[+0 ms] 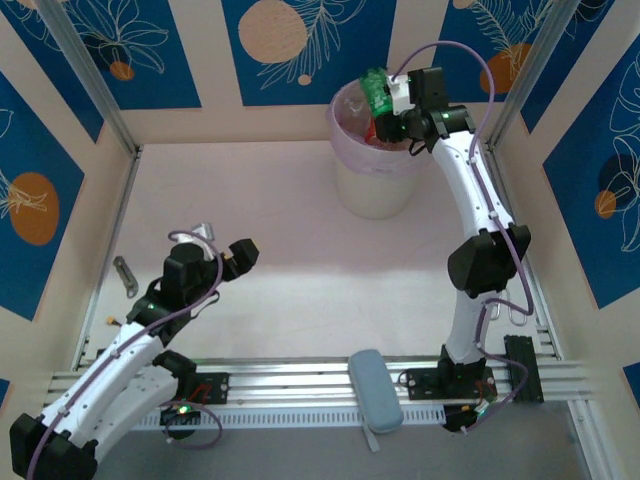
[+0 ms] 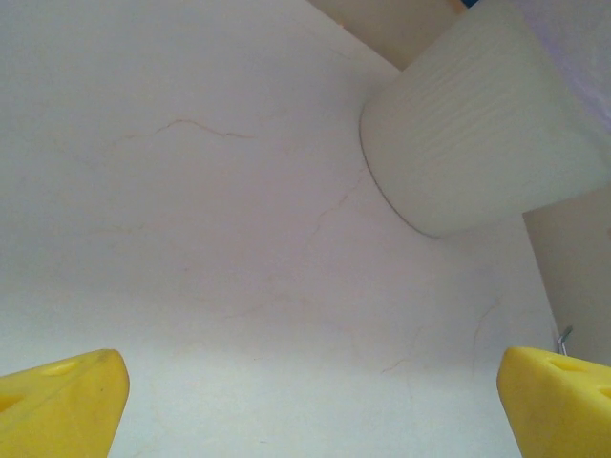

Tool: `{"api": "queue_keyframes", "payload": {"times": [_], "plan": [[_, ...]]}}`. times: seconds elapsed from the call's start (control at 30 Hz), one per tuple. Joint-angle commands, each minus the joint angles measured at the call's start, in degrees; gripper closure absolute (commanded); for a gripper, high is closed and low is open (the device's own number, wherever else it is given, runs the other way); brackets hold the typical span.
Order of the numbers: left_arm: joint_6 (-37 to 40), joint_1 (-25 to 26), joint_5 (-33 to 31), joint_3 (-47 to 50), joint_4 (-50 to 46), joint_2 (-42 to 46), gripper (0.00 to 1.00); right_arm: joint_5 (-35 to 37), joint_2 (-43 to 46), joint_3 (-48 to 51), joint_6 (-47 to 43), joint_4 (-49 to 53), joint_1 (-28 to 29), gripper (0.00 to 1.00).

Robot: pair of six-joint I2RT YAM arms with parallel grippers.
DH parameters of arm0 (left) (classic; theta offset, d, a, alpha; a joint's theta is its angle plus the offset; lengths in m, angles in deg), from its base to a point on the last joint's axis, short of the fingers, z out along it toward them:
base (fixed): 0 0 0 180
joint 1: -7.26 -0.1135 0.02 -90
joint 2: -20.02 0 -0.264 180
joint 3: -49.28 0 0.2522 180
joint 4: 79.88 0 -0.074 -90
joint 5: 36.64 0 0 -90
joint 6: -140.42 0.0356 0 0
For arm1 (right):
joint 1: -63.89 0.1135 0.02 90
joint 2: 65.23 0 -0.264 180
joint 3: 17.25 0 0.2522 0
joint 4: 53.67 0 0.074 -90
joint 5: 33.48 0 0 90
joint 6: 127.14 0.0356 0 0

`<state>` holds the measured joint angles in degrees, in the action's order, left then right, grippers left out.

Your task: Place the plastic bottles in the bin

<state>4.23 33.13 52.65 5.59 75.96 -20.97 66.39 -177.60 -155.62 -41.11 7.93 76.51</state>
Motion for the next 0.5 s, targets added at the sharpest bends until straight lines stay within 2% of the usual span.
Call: {"api": "queue_keyframes", "payload": {"times": [0.0,0.17,0.3,0.47], "plan": [[-0.33,-0.44,-0.04,-0.02,0.25,-0.31,0.01,-0.98,0.18,-2.19,0.00,2.05,0.04,0.39],[0.71,-0.47,-0.61,-1.32,0.33,-1.83,0.02,0.99,3.20,-2.43,-0.18,1.64,-0.23,0.27],[0.80,-0.51,0.04,-1.45,2.38,-4.20,0.02,-0.23,4.71,-3.30,0.53,0.07,-0.73,0.27],[0.25,-0.47,1.46,-1.74,5.09,-7.20,0.02,-4.16,2.21,-5.46,3.26,-2.67,-0.52,0.32]]}}
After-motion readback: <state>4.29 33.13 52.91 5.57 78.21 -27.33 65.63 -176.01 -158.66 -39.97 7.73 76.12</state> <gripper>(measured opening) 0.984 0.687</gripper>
